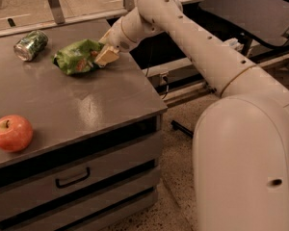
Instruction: Move green rice chip bag near apple
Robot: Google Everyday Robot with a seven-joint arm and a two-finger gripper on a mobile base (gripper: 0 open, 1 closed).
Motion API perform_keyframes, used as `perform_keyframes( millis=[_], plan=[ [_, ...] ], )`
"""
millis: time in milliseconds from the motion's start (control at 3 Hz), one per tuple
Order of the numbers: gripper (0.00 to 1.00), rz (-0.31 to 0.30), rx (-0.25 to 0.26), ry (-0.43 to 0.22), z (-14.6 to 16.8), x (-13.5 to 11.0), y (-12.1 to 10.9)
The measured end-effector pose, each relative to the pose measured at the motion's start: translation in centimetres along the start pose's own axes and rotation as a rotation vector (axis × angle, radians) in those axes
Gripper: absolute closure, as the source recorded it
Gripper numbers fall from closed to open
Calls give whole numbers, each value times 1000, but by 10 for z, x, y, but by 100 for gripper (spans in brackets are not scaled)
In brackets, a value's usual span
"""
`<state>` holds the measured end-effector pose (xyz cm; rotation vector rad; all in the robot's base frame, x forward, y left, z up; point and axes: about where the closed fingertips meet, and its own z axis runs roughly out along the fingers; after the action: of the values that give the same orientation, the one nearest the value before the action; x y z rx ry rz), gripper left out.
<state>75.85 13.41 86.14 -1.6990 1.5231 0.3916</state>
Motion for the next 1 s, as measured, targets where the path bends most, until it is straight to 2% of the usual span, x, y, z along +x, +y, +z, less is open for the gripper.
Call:
perform_keyframes(
  millis=[333, 667, 1000],
  plan=[
    [85, -1, -16, -27, 6, -4, 2],
    [100, -12, -38, -56, 8, -10, 6],
    [100, -30, -53, -82, 0, -18, 14]
  ],
)
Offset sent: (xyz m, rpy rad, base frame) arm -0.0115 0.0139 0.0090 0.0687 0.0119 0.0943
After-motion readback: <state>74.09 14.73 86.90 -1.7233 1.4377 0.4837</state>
